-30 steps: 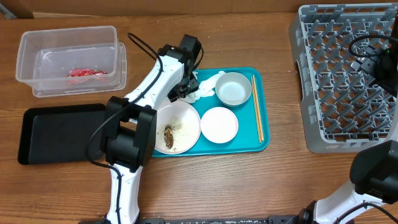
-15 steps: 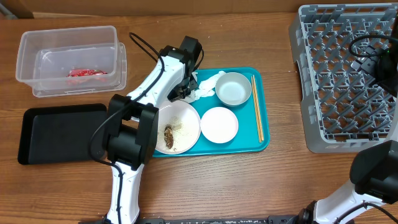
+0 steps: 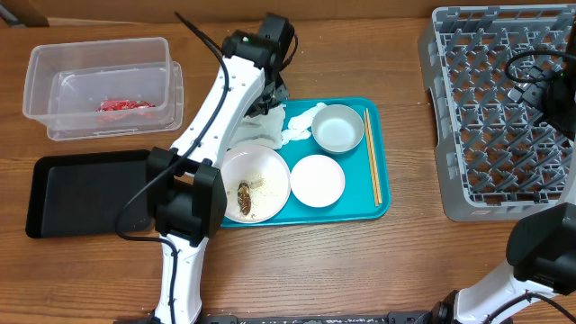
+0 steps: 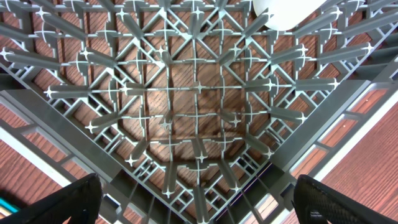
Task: Sort waste into correct bins and load items into the dishwasher
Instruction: 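Close the left gripper on the large white tissue, then lift the tissue and carry it left over the clear container, then lower the tissue into the clear container and open the left gripper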
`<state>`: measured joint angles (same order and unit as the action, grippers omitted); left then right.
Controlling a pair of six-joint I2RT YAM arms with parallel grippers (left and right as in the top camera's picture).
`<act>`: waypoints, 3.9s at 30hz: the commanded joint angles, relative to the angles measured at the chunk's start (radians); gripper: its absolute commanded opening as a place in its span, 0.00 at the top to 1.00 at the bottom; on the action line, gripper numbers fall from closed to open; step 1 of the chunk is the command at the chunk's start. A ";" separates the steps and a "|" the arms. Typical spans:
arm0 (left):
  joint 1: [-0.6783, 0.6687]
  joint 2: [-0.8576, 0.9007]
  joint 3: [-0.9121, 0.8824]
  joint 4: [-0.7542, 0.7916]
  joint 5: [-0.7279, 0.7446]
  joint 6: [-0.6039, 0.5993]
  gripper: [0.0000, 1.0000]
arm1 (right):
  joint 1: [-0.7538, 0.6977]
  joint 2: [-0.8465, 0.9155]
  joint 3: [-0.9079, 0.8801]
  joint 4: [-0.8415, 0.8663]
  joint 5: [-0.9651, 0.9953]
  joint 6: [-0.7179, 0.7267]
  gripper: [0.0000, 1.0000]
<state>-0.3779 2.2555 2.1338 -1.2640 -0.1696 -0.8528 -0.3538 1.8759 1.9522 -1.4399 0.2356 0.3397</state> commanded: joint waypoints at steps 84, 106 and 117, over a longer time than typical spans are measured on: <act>0.396 -0.021 0.270 -0.054 -0.427 0.045 0.87 | -0.001 -0.011 -0.001 0.003 0.002 0.002 0.00; 0.449 0.006 0.270 -0.106 -0.144 0.247 0.78 | -0.001 -0.011 -0.001 0.002 0.002 0.002 0.00; 0.499 -0.079 0.271 -0.277 -0.162 0.100 0.96 | -0.001 -0.011 -0.001 0.003 0.002 0.002 0.00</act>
<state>0.0891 2.2429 2.3852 -1.4986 -0.3317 -0.6422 -0.3538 1.8759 1.9522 -1.4403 0.2352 0.3393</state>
